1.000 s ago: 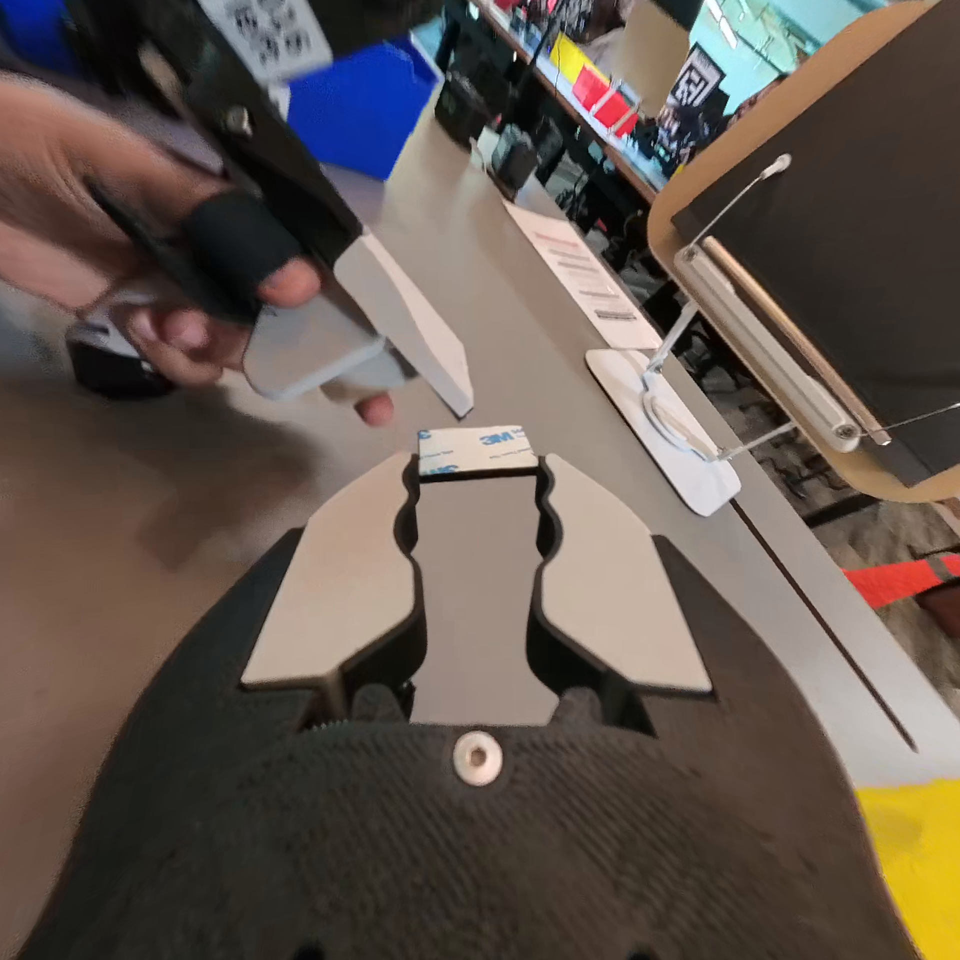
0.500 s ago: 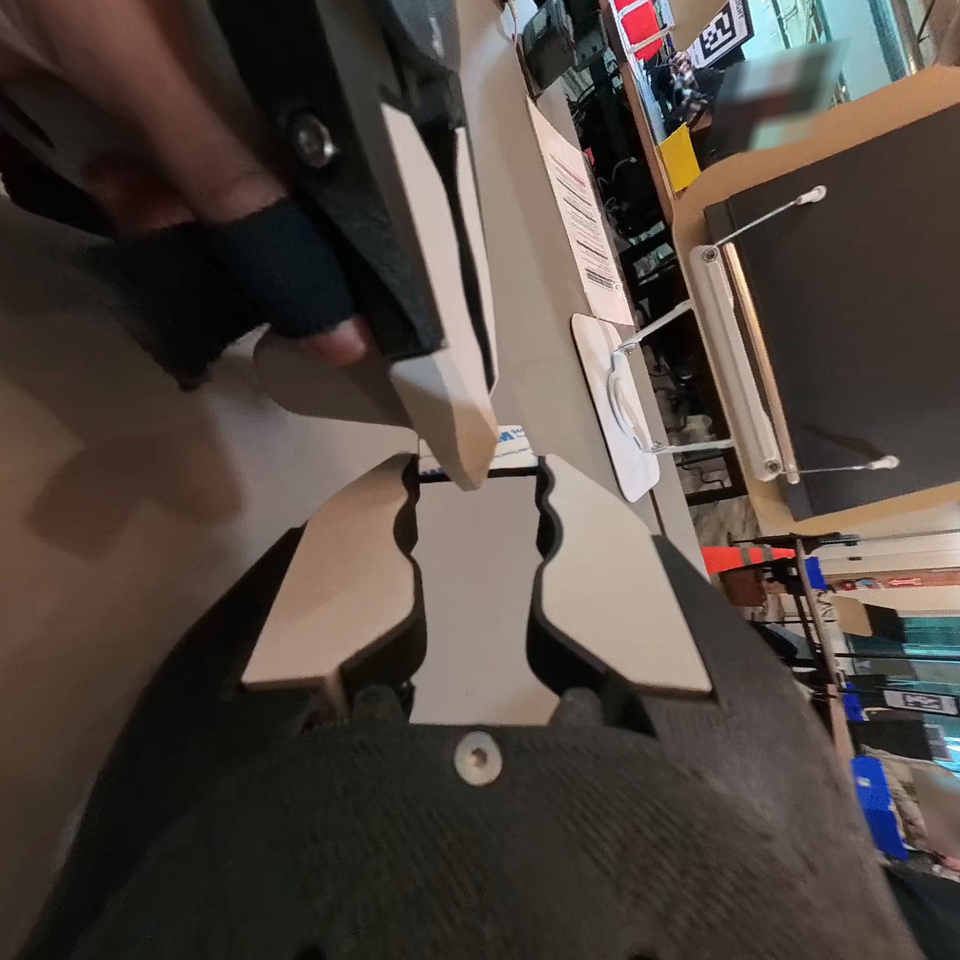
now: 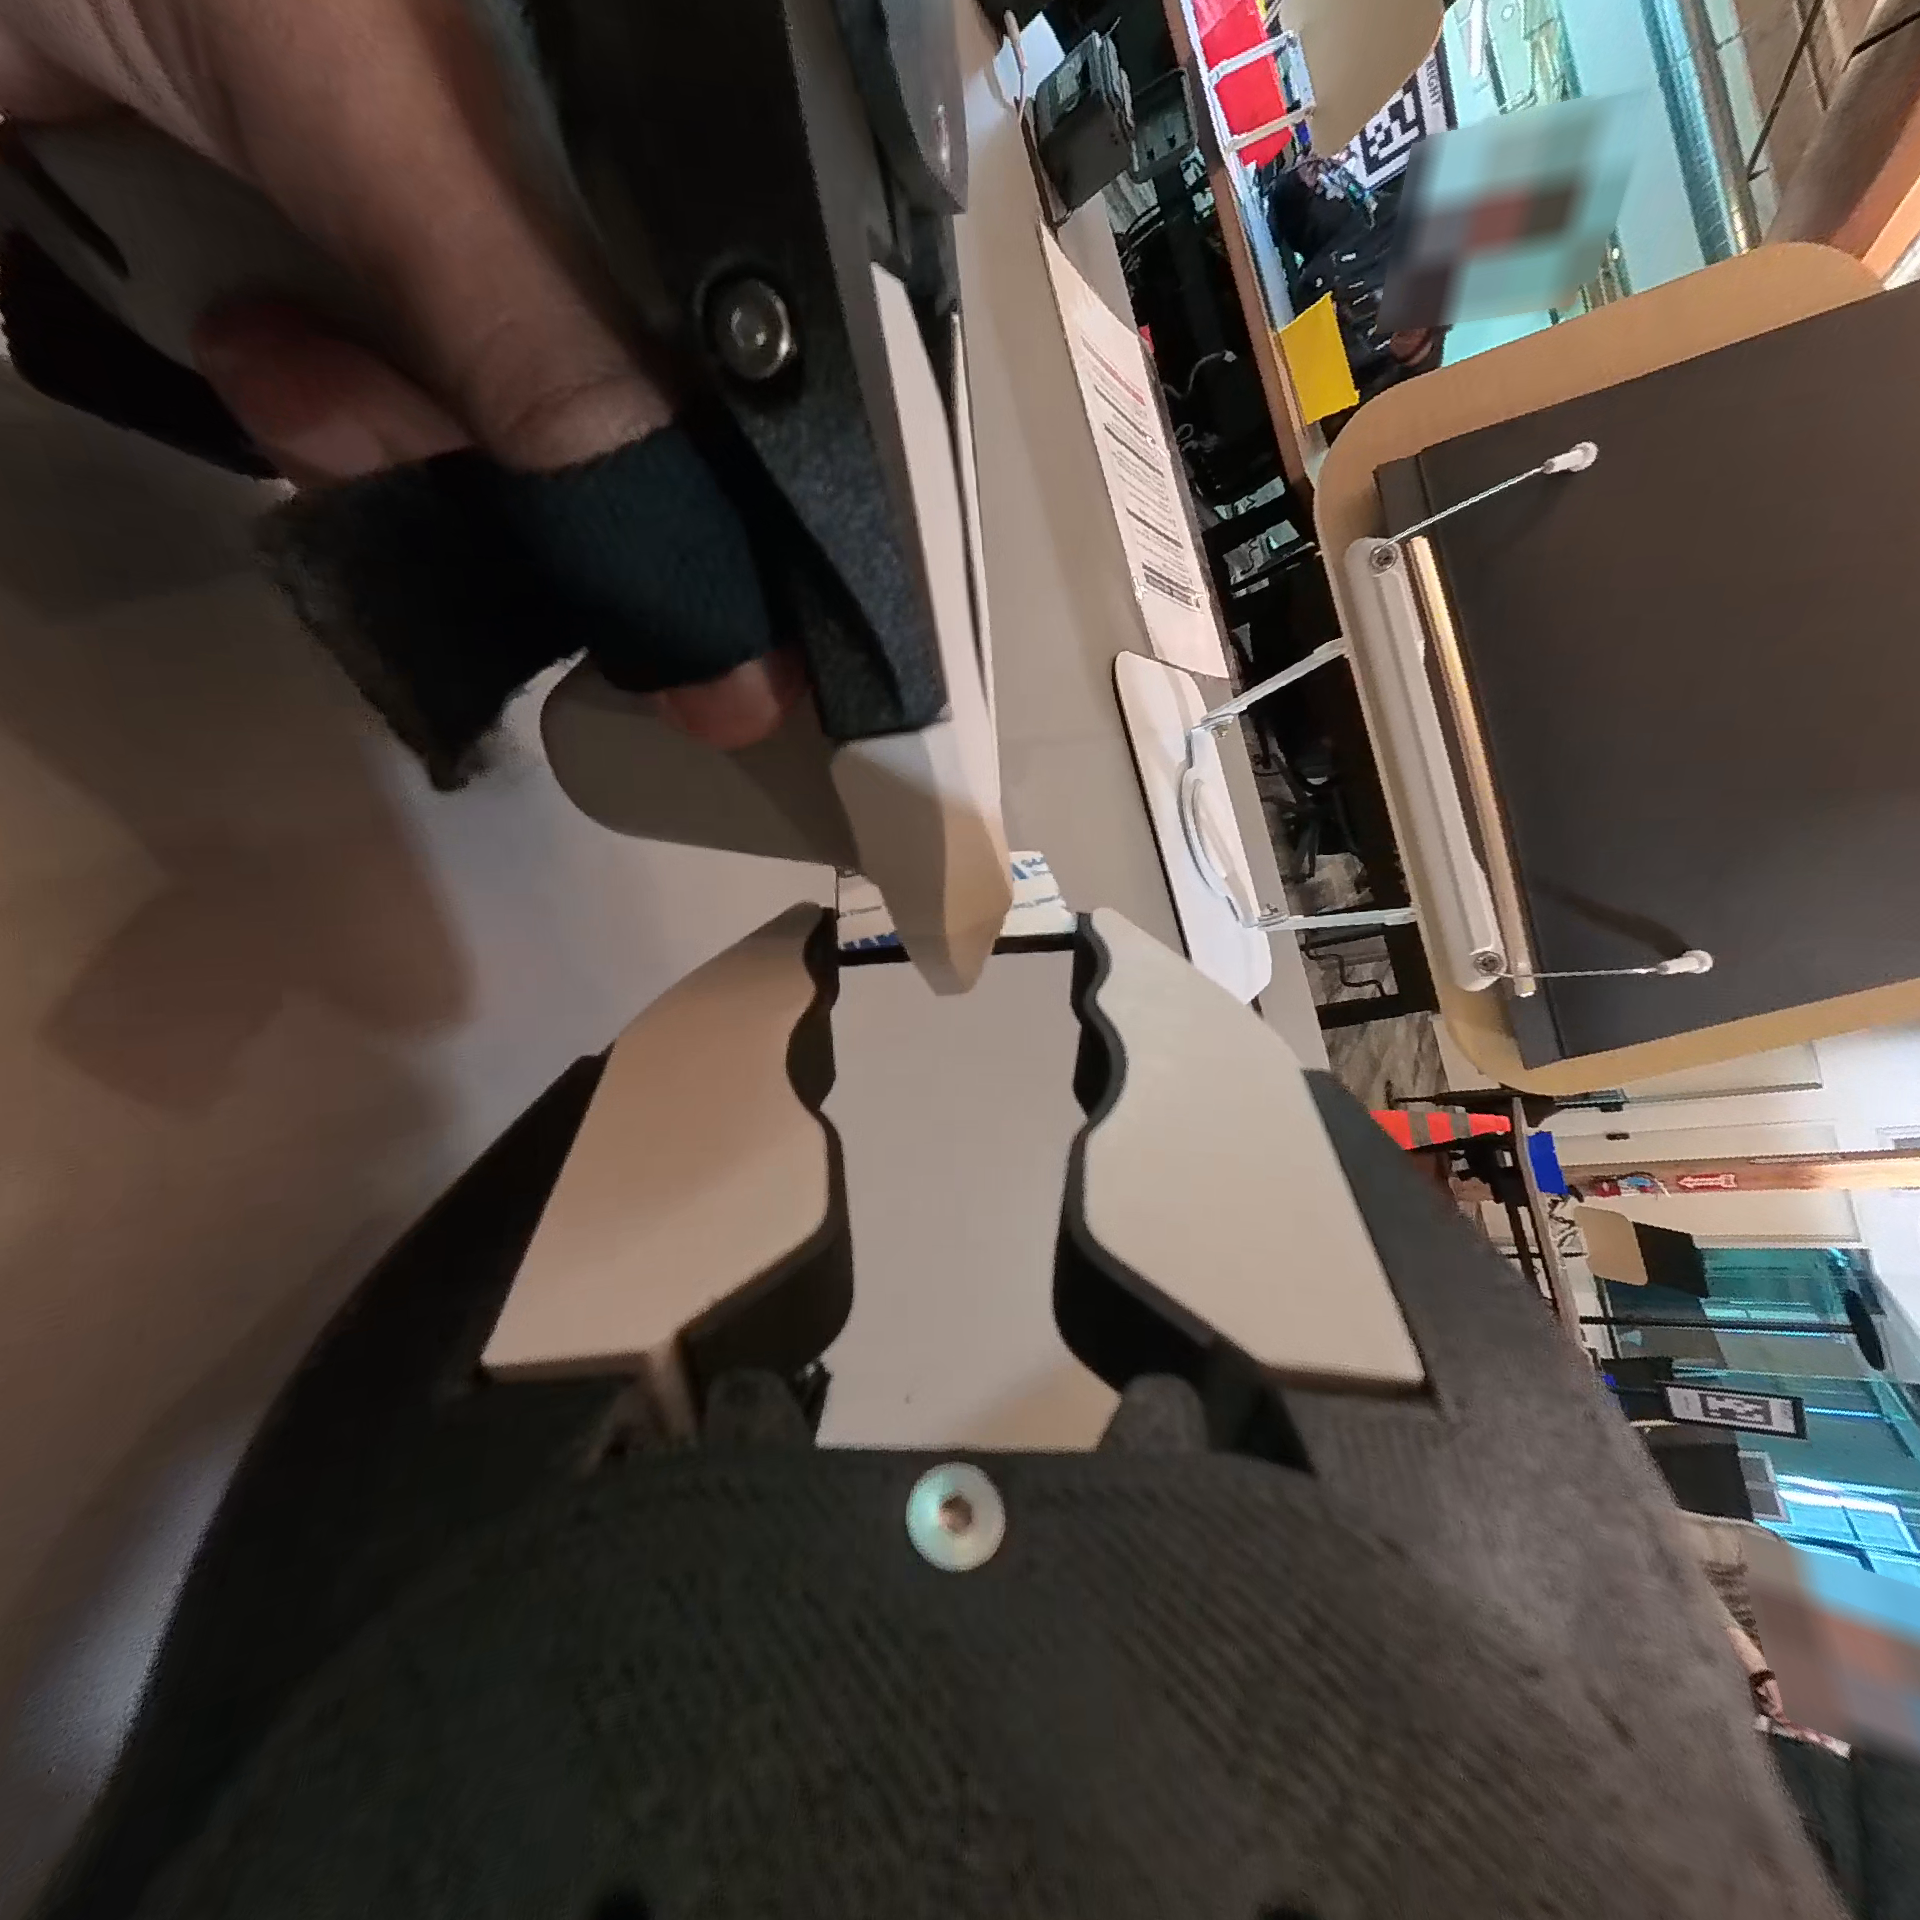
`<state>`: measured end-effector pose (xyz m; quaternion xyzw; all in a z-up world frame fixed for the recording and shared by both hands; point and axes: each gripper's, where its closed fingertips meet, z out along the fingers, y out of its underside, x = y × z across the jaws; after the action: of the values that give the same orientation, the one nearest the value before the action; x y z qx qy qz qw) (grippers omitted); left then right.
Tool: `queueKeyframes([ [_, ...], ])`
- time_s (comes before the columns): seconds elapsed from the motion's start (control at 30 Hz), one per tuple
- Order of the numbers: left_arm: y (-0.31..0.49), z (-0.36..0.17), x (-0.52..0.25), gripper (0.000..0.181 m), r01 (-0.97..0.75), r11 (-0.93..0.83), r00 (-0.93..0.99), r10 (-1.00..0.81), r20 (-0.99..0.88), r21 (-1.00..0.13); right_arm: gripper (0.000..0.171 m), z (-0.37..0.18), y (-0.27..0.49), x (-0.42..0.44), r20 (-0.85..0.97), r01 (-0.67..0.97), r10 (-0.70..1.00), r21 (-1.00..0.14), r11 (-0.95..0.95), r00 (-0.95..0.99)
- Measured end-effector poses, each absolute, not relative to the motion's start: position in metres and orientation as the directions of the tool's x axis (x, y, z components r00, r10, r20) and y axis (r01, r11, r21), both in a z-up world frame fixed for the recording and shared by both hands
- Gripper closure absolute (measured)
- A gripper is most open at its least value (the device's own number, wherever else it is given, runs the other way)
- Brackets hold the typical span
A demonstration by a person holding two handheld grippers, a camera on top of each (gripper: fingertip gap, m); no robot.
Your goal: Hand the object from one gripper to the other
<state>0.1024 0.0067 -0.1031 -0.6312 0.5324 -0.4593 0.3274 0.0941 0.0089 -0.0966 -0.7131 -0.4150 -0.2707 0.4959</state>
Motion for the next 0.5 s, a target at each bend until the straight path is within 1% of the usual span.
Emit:
queueKeyframes([
  [0.17,0.011,-0.1,0.102,0.147,-0.341,-0.298,0.005,-0.949,0.315,-0.892,0.127,-0.091,0.009,0.095,0.794,0.849,0.304,-0.505,-0.153,0.527],
  [0.27,0.018,-0.092,0.1,0.147,-0.28,-0.372,-0.003,-0.921,0.388,-0.885,0.126,-0.09,0.01,0.097,0.776,0.832,0.302,-0.533,-0.154,0.554],
  [0.37,0.024,-0.07,0.098,0.148,-0.136,-0.493,-0.089,-0.858,0.506,-0.86,0.128,-0.091,0.011,0.101,0.719,0.78,0.309,-0.602,-0.173,0.623],
  [0.43,0.031,-0.053,0.093,0.15,-0.018,-0.602,-0.165,-0.785,0.597,-0.798,0.128,-0.091,0.012,0.103,0.649,0.717,0.32,-0.672,-0.186,0.691],
  [0.5,0.038,-0.04,0.087,0.15,0.054,-0.682,-0.236,-0.718,0.655,-0.729,0.13,-0.089,0.012,0.103,0.544,0.621,0.333,-0.759,-0.196,0.77],
])
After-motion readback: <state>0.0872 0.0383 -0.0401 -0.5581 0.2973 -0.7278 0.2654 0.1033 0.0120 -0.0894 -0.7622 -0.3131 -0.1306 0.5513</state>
